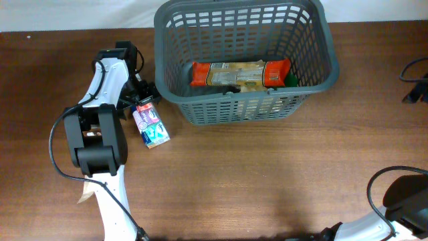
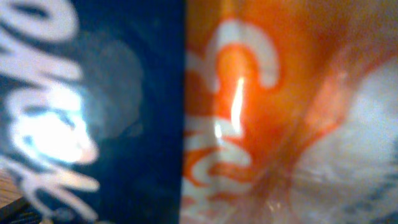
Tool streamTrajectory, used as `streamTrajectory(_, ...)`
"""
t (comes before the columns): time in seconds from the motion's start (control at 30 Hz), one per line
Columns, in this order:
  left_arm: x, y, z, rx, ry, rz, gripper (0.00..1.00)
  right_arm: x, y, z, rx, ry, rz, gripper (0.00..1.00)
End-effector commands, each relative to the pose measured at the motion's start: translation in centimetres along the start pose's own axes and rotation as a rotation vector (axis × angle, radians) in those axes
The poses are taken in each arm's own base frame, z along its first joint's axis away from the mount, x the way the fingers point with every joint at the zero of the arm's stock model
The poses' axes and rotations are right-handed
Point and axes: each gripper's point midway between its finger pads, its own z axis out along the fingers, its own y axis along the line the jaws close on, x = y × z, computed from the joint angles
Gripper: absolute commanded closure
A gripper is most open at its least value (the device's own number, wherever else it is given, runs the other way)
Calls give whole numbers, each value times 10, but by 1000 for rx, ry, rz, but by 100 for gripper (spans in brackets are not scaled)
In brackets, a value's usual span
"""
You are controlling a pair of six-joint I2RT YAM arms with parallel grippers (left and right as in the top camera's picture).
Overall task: Pack container
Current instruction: 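Lower and close the left gripper on the tissue pack's top end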
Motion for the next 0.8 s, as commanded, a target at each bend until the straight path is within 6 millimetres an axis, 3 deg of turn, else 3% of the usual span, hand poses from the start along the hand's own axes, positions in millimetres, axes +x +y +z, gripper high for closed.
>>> streamTrajectory(0.0, -1, 3, 4, -15, -1, -14, 0, 0, -3, 1, 13, 3, 11, 1)
streamTrajectory(0.57, -2, 2, 9, -16, 2, -14, 2, 0, -3, 1, 13, 3, 11, 1)
streamTrajectory(0.77, -2, 3, 9, -17, 3, -14, 50, 0, -3, 1, 13, 3, 11, 1)
